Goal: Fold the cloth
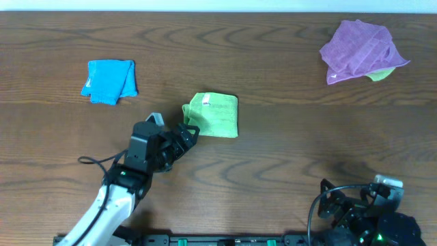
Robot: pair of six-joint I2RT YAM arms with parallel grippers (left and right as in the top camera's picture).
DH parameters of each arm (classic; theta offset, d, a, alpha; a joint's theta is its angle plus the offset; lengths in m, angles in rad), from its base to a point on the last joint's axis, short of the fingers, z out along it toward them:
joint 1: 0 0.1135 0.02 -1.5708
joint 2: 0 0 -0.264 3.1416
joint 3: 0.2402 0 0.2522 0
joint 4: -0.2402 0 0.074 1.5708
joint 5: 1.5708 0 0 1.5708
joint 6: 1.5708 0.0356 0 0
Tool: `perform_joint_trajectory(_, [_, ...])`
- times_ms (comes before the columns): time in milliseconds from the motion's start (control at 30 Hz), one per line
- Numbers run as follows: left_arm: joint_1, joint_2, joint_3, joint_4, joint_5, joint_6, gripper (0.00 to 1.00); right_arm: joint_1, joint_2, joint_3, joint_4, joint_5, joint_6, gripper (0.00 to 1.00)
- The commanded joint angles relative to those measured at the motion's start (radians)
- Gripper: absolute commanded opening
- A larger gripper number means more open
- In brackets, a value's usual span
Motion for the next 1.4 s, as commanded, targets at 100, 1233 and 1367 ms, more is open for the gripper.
perform_joint_trajectory(100, [-0.004, 0.152, -0.002, 0.137, -0.015, -0.055, 0.95, -0.007, -0.006, -0.002, 0.0, 0.008, 0.018, 0.99])
perform_joint_trajectory(1233, [-0.017, 0.513, -0.001, 0.508, -0.013, -0.159, 0.95, -0.007, -0.006, -0.002, 0.0, 0.008, 0.018, 0.99])
perform_joint_trajectory(1367, [-0.039, 0.554, 0.0, 0.546, -0.022, -0.167, 0.95, -0.007, -0.006, -0.002, 0.0, 0.008, 0.018, 0.99])
